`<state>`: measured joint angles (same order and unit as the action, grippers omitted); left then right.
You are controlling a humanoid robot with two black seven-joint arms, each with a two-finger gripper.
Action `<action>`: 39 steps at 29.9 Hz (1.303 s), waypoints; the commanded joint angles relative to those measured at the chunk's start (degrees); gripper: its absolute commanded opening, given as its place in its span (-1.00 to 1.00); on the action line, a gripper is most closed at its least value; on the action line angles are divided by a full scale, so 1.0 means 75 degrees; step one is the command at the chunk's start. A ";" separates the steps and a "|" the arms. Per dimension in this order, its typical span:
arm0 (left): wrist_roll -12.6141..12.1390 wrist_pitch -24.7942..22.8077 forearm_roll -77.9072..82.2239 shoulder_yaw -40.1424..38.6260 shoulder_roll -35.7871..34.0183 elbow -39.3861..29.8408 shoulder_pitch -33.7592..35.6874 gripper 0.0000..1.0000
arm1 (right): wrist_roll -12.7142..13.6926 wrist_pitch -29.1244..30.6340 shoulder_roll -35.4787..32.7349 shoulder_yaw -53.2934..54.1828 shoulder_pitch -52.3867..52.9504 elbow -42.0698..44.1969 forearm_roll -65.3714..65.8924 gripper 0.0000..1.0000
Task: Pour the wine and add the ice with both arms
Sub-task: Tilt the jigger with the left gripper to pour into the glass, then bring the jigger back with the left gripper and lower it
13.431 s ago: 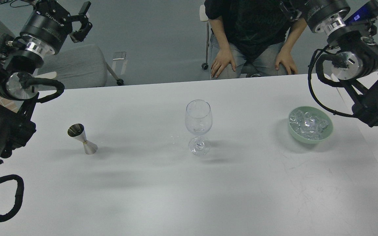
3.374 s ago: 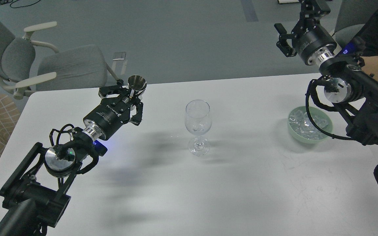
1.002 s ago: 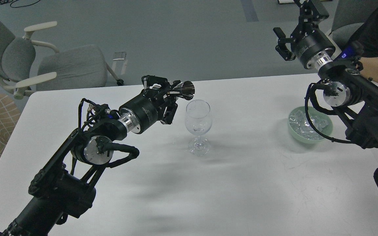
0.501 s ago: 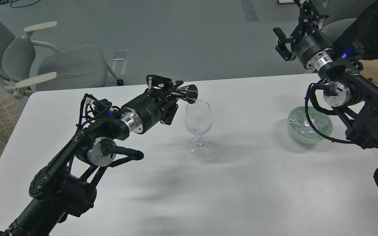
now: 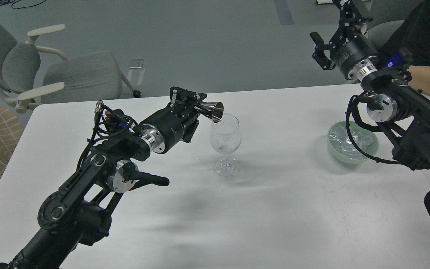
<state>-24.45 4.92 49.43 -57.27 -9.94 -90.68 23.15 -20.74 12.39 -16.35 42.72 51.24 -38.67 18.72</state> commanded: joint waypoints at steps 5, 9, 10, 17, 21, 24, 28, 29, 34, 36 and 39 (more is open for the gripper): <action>-0.0197 0.0141 0.0872 0.0054 -0.0010 -0.0320 0.0124 -1.00 | 0.0000 0.0001 -0.0011 -0.0001 -0.0023 0.0000 0.0000 1.00; -0.0197 0.0141 0.1261 0.0265 -0.0092 -0.0378 0.0159 -1.00 | 0.0000 0.0001 0.0000 -0.0001 -0.0035 0.0000 0.0000 1.00; -0.0220 0.0130 0.1389 0.0289 -0.0092 -0.0436 0.0182 -1.00 | 0.0000 0.0001 0.0000 -0.0001 -0.0035 0.0000 0.0000 1.00; -0.0473 0.0141 0.2467 0.0429 -0.0104 -0.0531 0.0194 -1.00 | 0.0000 0.0001 0.0000 -0.0001 -0.0035 0.0011 0.0000 1.00; -0.0473 0.0141 0.2783 0.0465 -0.0127 -0.0648 0.0206 -1.00 | 0.0000 0.0001 0.0012 -0.0001 -0.0035 0.0023 0.0000 1.00; -0.0473 0.0141 0.2913 0.0477 -0.0127 -0.0648 0.0194 -1.00 | 0.0000 0.0001 0.0012 -0.0001 -0.0035 0.0035 0.0000 1.00; -0.0473 0.0153 0.2131 0.0219 -0.0057 -0.0683 0.0171 -1.00 | 0.0000 0.0001 0.0012 -0.0001 -0.0058 0.0023 0.0000 1.00; -0.0473 0.0165 0.1780 0.0137 -0.0057 -0.0695 0.0171 -1.00 | 0.0000 0.0001 0.0012 -0.0001 -0.0070 0.0023 0.0000 1.00; -0.0473 0.0738 -0.2012 -0.1032 -0.0104 -0.0706 0.0101 -1.00 | 0.0000 0.0001 0.0000 -0.0001 -0.0094 0.0000 0.0000 1.00; -0.0473 0.0751 -0.2763 -0.1383 -0.0092 -0.0706 0.0054 -1.00 | 0.0000 0.0001 -0.0011 -0.0001 -0.0094 0.0000 0.0000 1.00; -0.0473 0.0763 -0.4300 -0.2507 -0.0010 -0.0613 -0.0320 -1.00 | 0.0000 0.0001 0.0000 -0.0001 -0.0082 -0.0012 0.0000 1.00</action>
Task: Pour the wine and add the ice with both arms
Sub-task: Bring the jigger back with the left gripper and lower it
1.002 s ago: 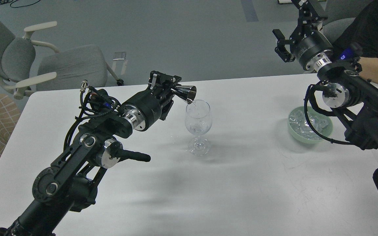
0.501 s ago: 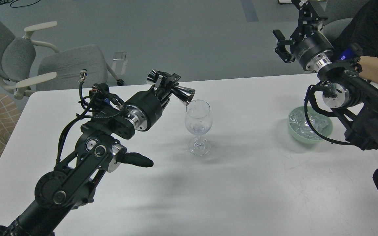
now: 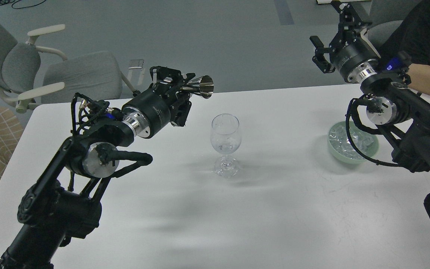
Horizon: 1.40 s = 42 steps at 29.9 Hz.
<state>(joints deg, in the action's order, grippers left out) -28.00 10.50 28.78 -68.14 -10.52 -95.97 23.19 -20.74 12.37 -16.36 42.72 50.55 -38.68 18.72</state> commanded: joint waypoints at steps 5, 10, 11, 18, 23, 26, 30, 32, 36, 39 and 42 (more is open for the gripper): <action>0.0001 -0.0017 -0.2792 -0.2232 0.0079 0.0431 -0.1051 -1.00 | 0.0000 0.0004 0.0026 0.0000 0.0010 -0.0011 0.0000 1.00; 0.0001 -0.0251 -0.3368 -0.3406 0.0114 0.0760 -0.1978 -1.00 | 0.0000 -0.0008 0.0049 -0.0012 0.0022 -0.0011 0.0000 1.00; 0.0001 -0.0507 -0.3380 -0.3546 0.0207 0.0807 -0.2141 -1.00 | 0.0000 -0.0008 0.0049 -0.0012 0.0022 -0.0011 0.0000 1.00; 0.0001 -0.1224 -0.3380 -0.4145 0.0980 0.1041 -0.2857 -1.00 | 0.0000 -0.0008 0.0037 -0.0024 0.0010 -0.0011 0.0012 1.00; 0.0007 -0.1681 -0.3357 -0.4251 0.1368 0.1346 -0.2975 -1.00 | 0.0000 -0.0008 0.0072 -0.0024 0.0010 0.0012 0.0023 1.00; 0.0042 -0.1904 -0.3380 -0.4239 0.1379 0.1569 -0.2975 -1.00 | 0.0000 -0.0008 0.0108 -0.0024 0.0010 0.0059 0.0035 1.00; 0.0054 -0.2314 -0.3392 -0.4274 0.1379 0.1909 -0.2998 -1.00 | 0.0000 -0.0008 0.0061 -0.0024 0.0010 0.0059 0.0035 1.00; 0.0054 -0.2536 -0.3392 -0.4298 0.1391 0.2073 -0.3033 -1.00 | 0.0000 -0.0008 0.0038 -0.0024 0.0010 0.0059 0.0035 1.00; 0.0054 -0.2853 -0.3392 -0.4286 0.1403 0.2331 -0.3244 -1.00 | 0.0000 -0.0008 0.0002 -0.0024 0.0010 0.0059 0.0035 1.00; 0.0054 -0.2924 -0.3392 -0.4286 0.1403 0.2378 -0.3256 -1.00 | 0.0000 -0.0008 0.0002 -0.0024 0.0010 0.0059 0.0035 1.00; 0.0054 -0.2959 -0.3380 -0.4297 0.1403 0.2506 -0.3256 -1.00 | 0.0000 -0.0008 0.0026 -0.0024 0.0010 0.0059 0.0035 1.00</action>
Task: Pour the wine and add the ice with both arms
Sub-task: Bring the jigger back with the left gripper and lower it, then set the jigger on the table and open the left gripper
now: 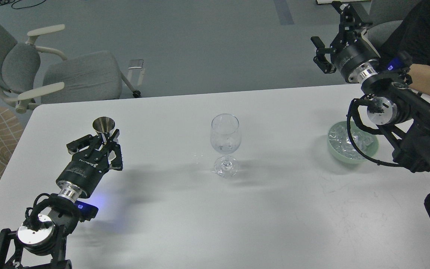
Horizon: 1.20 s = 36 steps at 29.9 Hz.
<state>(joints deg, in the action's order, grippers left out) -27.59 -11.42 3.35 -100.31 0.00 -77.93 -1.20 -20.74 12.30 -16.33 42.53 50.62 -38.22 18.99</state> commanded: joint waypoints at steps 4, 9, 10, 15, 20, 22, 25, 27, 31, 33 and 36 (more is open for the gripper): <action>-0.0002 -0.0223 0.0011 -0.0009 0.0000 0.0230 -0.0004 -1.00 | 0.0000 0.0000 0.0021 0.0001 0.0000 -0.0001 0.0000 1.00; -0.0002 -0.0305 0.0011 -0.0009 0.0000 0.0265 -0.0005 -1.00 | 0.0000 0.0000 0.0079 0.0001 -0.0011 0.0011 0.0035 1.00; 0.0010 -0.0305 0.0011 -0.0009 0.0000 0.0300 -0.0004 -1.00 | 0.0000 0.0000 0.0080 0.0001 0.0000 0.0011 0.0035 1.00; 0.0010 -0.0598 0.0011 -0.0009 0.0000 0.0781 0.0019 -1.00 | 0.0000 -0.0035 0.0115 0.0001 0.0012 -0.0001 0.0058 1.00; 0.0034 -0.0704 0.0011 0.0003 0.0000 0.0851 0.0007 -1.00 | 0.0000 -0.0058 0.0103 0.0001 -0.0011 -0.0013 0.0058 1.00; 0.0045 -0.0715 0.0011 0.0003 0.0000 0.0851 0.0007 -1.00 | 0.0000 -0.0058 0.0115 -0.0011 -0.0011 -0.0013 0.0058 1.00; 0.0045 -0.0716 0.0011 0.0003 0.0000 0.0886 -0.0004 -1.00 | 0.0000 -0.0058 0.0127 0.0001 0.0000 -0.0013 0.0058 1.00; 0.0045 -0.0716 0.0023 0.0003 0.0000 0.0887 -0.0004 -1.00 | 0.0000 -0.0058 0.0127 0.0001 0.0000 -0.0013 0.0058 1.00; 0.0045 -0.0716 0.0081 0.0003 -0.0035 0.0933 -0.0004 -1.00 | 0.0000 -0.0070 0.0115 0.0001 0.0012 -0.0013 0.0058 1.00; 0.0045 -0.0716 0.0093 0.0003 -0.0035 0.0968 -0.0016 -0.98 | 0.0000 -0.0070 0.0103 0.0001 0.0000 -0.0025 0.0058 1.00; 0.0045 -0.0716 0.0116 0.0015 -0.0047 0.0992 -0.0016 -0.94 | 0.0000 -0.0070 0.0091 -0.0011 -0.0011 -0.0036 0.0058 1.00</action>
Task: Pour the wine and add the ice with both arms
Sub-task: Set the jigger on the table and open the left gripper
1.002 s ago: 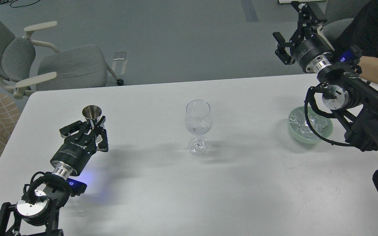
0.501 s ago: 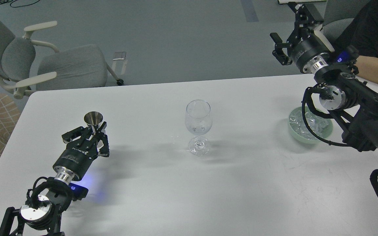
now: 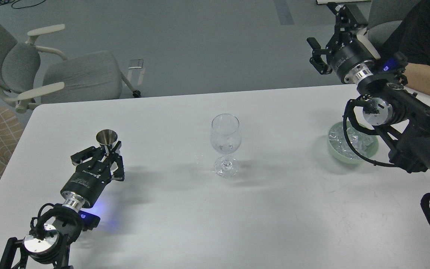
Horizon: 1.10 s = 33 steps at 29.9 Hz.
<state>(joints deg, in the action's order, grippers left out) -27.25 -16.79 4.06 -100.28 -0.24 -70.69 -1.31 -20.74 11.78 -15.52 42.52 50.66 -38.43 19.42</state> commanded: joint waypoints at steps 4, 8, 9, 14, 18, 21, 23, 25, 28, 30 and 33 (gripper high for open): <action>0.0000 0.0035 0.0022 0.0024 -0.0015 0.0086 -0.0001 -0.88 | 0.0000 0.0000 0.0007 0.0002 -0.0040 -0.0021 0.0000 1.00; 0.0000 0.0047 0.0033 0.0024 -0.0015 0.0133 -0.0001 -0.84 | 0.0000 0.0000 0.0018 0.0002 -0.0040 -0.0021 0.0000 1.00; 0.0000 0.0047 0.0033 0.0024 -0.0015 0.0156 -0.0001 -0.82 | 0.0000 0.0000 0.0007 0.0002 -0.0051 -0.0021 0.0000 1.00; 0.0000 0.0024 0.0033 0.0024 -0.0015 0.0156 -0.0013 -0.77 | 0.0000 0.0000 0.0007 0.0002 -0.0063 -0.0021 0.0000 1.00; 0.0000 0.0012 0.0033 0.0024 -0.0015 0.0156 -0.0013 -0.73 | 0.0000 0.0000 0.0007 -0.0010 -0.0063 -0.0032 0.0000 1.00; -0.0023 0.0012 0.0033 0.0035 -0.0027 0.0156 -0.0024 -0.51 | 0.0000 0.0000 0.0007 0.0002 -0.0063 -0.0032 0.0000 1.00; -0.0012 0.0023 0.0033 0.0047 -0.0027 0.0156 -0.0025 -0.39 | 0.0000 0.0000 0.0007 0.0002 -0.0063 -0.0032 0.0000 1.00; 0.0000 0.0070 0.0045 0.0059 -0.0027 0.0156 -0.0013 -0.39 | 0.0000 0.0000 0.0007 0.0002 -0.0075 -0.0021 0.0000 1.00; 0.0000 0.0105 0.0057 0.0094 -0.0015 0.0168 -0.0013 -0.38 | 0.0000 0.0000 0.0007 0.0002 -0.0121 -0.0032 0.0000 1.00; 0.0000 0.0105 0.0069 0.0094 -0.0027 0.0168 -0.0013 -0.38 | 0.0000 0.0000 -0.0005 0.0002 -0.0122 -0.0032 0.0000 1.00; 0.0000 0.0105 0.0069 0.0094 -0.0027 0.0168 -0.0013 -0.38 | 0.0000 0.0000 -0.0005 0.0002 -0.0122 -0.0032 0.0000 1.00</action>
<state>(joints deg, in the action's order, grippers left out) -27.26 -16.01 4.55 -99.59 -0.41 -69.44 -1.43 -20.74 11.78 -15.54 42.54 49.76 -38.67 19.43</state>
